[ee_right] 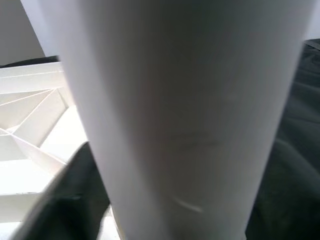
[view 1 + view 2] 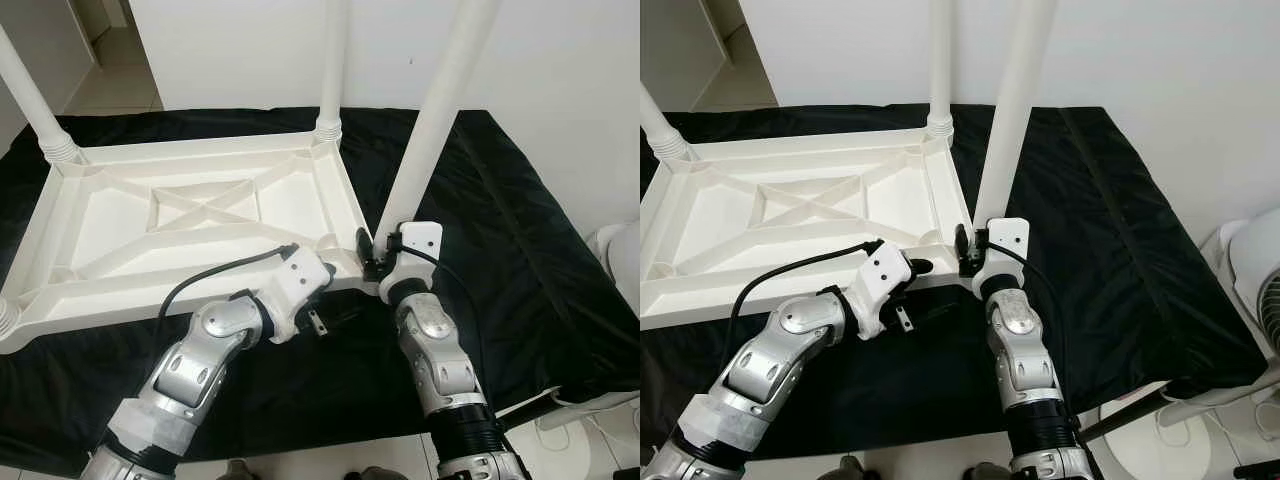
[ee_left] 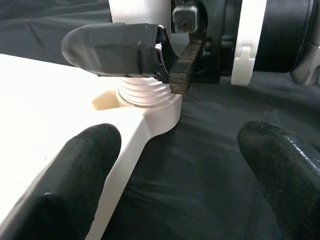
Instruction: Building children table
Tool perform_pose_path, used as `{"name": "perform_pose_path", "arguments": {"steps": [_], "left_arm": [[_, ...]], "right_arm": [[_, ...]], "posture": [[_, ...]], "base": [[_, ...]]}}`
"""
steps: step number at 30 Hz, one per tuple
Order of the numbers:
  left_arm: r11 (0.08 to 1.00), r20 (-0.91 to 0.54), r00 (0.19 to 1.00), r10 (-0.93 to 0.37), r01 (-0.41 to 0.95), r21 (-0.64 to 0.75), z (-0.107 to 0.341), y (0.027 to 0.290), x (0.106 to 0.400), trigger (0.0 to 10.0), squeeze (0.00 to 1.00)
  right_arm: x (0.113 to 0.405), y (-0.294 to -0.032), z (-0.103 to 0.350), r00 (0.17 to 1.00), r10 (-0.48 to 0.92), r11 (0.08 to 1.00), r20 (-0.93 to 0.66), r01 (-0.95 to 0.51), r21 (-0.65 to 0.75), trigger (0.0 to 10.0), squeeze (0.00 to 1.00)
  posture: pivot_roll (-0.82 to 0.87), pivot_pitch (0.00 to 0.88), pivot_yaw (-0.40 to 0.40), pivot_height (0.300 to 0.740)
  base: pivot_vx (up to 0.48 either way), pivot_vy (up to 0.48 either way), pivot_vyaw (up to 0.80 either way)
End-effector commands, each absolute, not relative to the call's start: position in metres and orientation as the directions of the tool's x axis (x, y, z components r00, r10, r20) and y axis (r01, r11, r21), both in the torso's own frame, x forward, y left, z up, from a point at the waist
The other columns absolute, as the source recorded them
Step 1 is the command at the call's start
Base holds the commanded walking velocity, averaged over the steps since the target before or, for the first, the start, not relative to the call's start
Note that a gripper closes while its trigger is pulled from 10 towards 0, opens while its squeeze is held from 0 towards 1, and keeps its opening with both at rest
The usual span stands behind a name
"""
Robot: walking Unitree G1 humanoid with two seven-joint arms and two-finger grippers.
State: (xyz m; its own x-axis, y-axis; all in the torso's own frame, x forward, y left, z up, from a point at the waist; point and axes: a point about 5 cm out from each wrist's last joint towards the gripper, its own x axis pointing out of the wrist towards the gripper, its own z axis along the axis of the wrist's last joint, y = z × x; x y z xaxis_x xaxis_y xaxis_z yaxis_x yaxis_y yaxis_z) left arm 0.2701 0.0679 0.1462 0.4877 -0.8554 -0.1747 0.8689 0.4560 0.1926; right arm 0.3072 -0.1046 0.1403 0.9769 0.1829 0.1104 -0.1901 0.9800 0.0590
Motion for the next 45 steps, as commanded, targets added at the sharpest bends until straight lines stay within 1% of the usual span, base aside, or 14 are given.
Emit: {"name": "perform_pose_path", "arguments": {"steps": [1, 4, 6, 12, 26, 27, 28, 29, 30, 39, 40, 41, 42, 45], "left_arm": [[0.507, -0.17, 0.544, -0.822, 0.834, 0.216, 0.146, 0.071, 0.274, 10.0, 0.0], [0.507, -0.169, 0.544, -0.822, 0.834, 0.216, 0.146, 0.071, 0.274, 10.0, 0.0], [0.507, -0.168, 0.543, -0.823, 0.834, 0.217, 0.147, 0.071, 0.274, 10.0, 0.0], [0.507, -0.167, 0.544, -0.823, 0.834, 0.218, 0.146, 0.071, 0.274, 10.0, 0.0], [0.5, -0.161, 0.536, -0.828, 0.838, 0.22, 0.147, 0.067, 0.274, 10.0, 0.0], [0.499, -0.16, 0.535, -0.829, 0.839, 0.219, 0.147, 0.066, 0.274, 10.0, 0.0], [0.499, -0.16, 0.535, -0.829, 0.839, 0.219, 0.147, 0.066, 0.274, 10.0, 0.0], [0.502, -0.157, 0.538, -0.828, 0.837, 0.218, 0.148, 0.067, 0.273, 10.0, 0.0], [0.505, -0.156, 0.54, -0.827, 0.835, 0.218, 0.148, 0.067, 0.273, 10.0, 0.0], [0.507, -0.152, 0.542, -0.827, 0.834, 0.216, 0.148, 0.066, 0.273, 10.0, 0.0], [0.506, -0.151, 0.541, -0.828, 0.835, 0.215, 0.148, 0.066, 0.273, 10.0, 0.0], [0.505, -0.15, 0.54, -0.828, 0.836, 0.215, 0.148, 0.066, 0.273, 10.0, 0.0], [0.504, -0.149, 0.539, -0.829, 0.836, 0.215, 0.148, 0.065, 0.274, 10.0, 0.0], [0.503, -0.148, 0.537, -0.83, 0.837, 0.215, 0.148, 0.064, 0.275, 10.0, 0.0]], "right_arm": [[0.304, -0.107, 0.139, 0.971, 0.211, 0.974, 0.114, -0.218, 0.059, 10.0, 1.0], [0.304, -0.112, 0.139, 0.965, 0.238, 0.968, 0.106, -0.245, 0.056, 10.0, 1.0], [0.303, -0.123, 0.139, 0.944, 0.316, 0.948, 0.095, -0.319, 0.018, 10.0, 0.0], [0.303, -0.136, 0.135, 0.863, 0.505, 0.862, 0.037, -0.502, -0.07, 10.0, 0.0], [0.328, -0.129, 0.134, 0.775, 0.632, 0.767, -0.022, -0.629, -0.126, 10.0, 0.0], [0.33, -0.127, 0.133, 0.763, 0.645, 0.755, -0.03, -0.644, -0.123, 4.4, 0.0], [0.33, -0.127, 0.133, 0.763, 0.645, 0.755, -0.03, -0.644, -0.123, 4.4, 0.0], [0.33, -0.125, 0.131, 0.748, 0.662, 0.741, -0.039, -0.662, -0.11, 0.5, 0.0], [0.33, -0.124, 0.13, 0.743, 0.668, 0.737, -0.043, -0.668, -0.106, 0.0, 0.0], [0.329, -0.13, 0.126, 0.749, 0.661, 0.744, -0.044, -0.662, -0.096, 0.0, 0.0], [0.329, -0.132, 0.126, 0.758, 0.651, 0.752, -0.042, -0.652, -0.096, 1.3, 0.0], [0.329, -0.133, 0.126, 0.764, 0.644, 0.759, -0.042, -0.644, -0.096, 1.3, 0.0], [0.329, -0.134, 0.126, 0.778, 0.627, 0.774, -0.035, -0.628, -0.088, 10.0, 0.0], [0.33, -0.133, 0.129, 0.823, 0.567, 0.821, -0.02, -0.567, -0.071, 10.0, 0.0]], "posture": [[-0.07, 0.041, 0.009, 0.74], [-0.07, 0.04, 0.006, 0.74], [-0.06, 0.036, 0.002, 0.74], [-0.07, 0.03, 0.003, 0.74], [-0.06, 0.022, 0.002, 0.74], [-0.06, 0.022, -0.002, 0.74], [-0.06, 0.022, -0.002, 0.74], [-0.06, 0.023, -0.007, 0.74], [-0.06, 0.023, -0.008, 0.74], [-0.07, 0.029, -0.004, 0.74], [-0.07, 0.033, -0.003, 0.74], [-0.07, 0.033, -0.003, 0.74], [-0.08, 0.038, -0.001, 0.74], [-0.08, 0.038, -0.001, 0.74]], "base": [[0.0, 0.0, 0.0], [0.0, 0.0, 0.0], [0.0, 0.0, 0.0], [0.0, 0.0, 0.0], [0.0, 0.0, 0.0], [0.0, 0.0, 0.0], [0.0, 0.0, 0.0], [0.0, 0.0, 0.0], [0.0, 0.0, 0.0], [0.0, 0.0, 0.0], [0.0, 0.0, 0.0], [0.0, 0.0, 0.0], [0.0, 0.0, 0.0], [0.0, 0.0, 0.0]]}}
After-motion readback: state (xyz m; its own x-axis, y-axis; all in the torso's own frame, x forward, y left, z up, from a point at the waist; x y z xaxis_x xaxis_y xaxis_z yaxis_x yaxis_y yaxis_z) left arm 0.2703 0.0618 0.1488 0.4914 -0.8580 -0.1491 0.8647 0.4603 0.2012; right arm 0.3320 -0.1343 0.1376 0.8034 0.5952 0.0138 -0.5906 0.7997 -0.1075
